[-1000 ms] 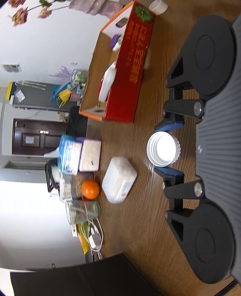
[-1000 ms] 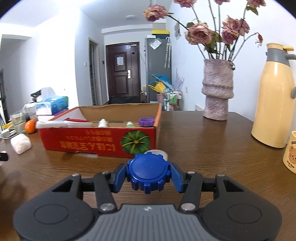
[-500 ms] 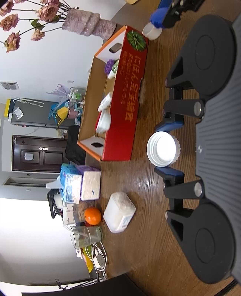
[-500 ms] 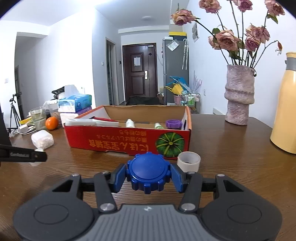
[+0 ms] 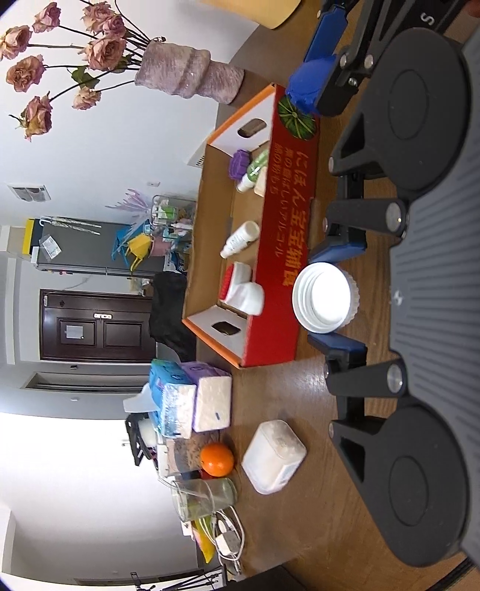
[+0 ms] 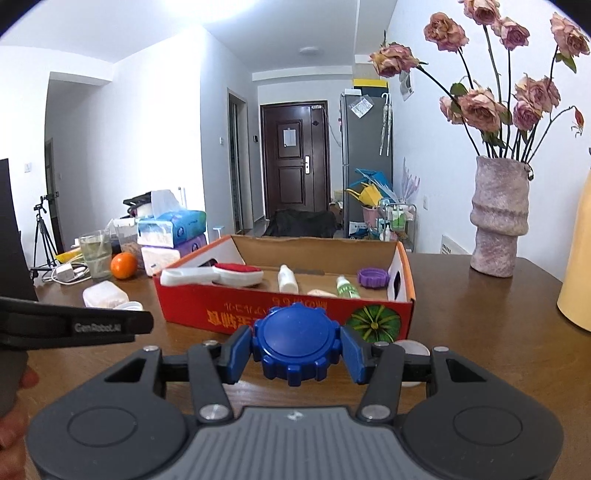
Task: Organize rigid objects
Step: 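Carry white cap with left tool while right tool carries blue cap to box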
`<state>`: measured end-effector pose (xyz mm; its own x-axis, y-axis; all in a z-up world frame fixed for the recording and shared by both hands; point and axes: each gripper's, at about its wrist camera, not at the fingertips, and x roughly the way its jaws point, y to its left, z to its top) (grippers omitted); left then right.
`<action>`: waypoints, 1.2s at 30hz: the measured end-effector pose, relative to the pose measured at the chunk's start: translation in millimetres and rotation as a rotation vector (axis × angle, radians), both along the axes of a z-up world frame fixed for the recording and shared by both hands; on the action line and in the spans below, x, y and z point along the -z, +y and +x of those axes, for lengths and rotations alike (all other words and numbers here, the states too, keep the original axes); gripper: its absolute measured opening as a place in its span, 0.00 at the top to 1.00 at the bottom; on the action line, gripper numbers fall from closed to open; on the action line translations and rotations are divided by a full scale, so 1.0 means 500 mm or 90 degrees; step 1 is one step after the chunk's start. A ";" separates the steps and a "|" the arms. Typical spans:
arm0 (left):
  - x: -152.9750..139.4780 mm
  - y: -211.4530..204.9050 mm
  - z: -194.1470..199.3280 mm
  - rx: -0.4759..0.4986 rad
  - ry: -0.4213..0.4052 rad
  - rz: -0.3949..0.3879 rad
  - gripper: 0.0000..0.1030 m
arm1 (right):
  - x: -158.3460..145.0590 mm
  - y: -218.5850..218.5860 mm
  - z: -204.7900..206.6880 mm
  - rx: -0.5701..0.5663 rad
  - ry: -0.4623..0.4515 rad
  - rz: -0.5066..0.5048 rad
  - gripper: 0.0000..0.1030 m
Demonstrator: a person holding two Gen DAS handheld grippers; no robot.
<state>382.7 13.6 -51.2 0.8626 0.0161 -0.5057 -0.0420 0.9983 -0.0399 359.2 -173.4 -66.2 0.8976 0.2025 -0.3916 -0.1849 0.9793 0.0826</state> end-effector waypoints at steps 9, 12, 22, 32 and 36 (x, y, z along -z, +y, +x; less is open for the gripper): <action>-0.025 -0.016 0.028 0.002 -0.019 -0.002 0.60 | -0.019 0.005 0.028 0.003 -0.016 -0.003 0.50; -0.030 -0.019 0.043 0.001 -0.021 -0.005 0.60 | -0.023 0.002 0.043 0.007 -0.018 -0.002 0.50; -0.040 -0.027 0.084 -0.010 -0.034 -0.014 0.60 | -0.031 -0.006 0.095 0.020 -0.027 0.001 0.50; -0.044 -0.028 0.138 -0.024 -0.036 -0.024 0.60 | -0.031 -0.009 0.155 0.027 -0.031 0.013 0.50; -0.044 -0.033 0.165 -0.028 -0.036 -0.029 0.60 | -0.028 -0.007 0.179 0.028 -0.031 0.014 0.50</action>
<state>465.3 -3.0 -29.1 0.8884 0.0322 -0.4579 -0.0818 0.9927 -0.0889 448.7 -177.1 -52.2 0.9238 0.1712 -0.3424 -0.1466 0.9845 0.0967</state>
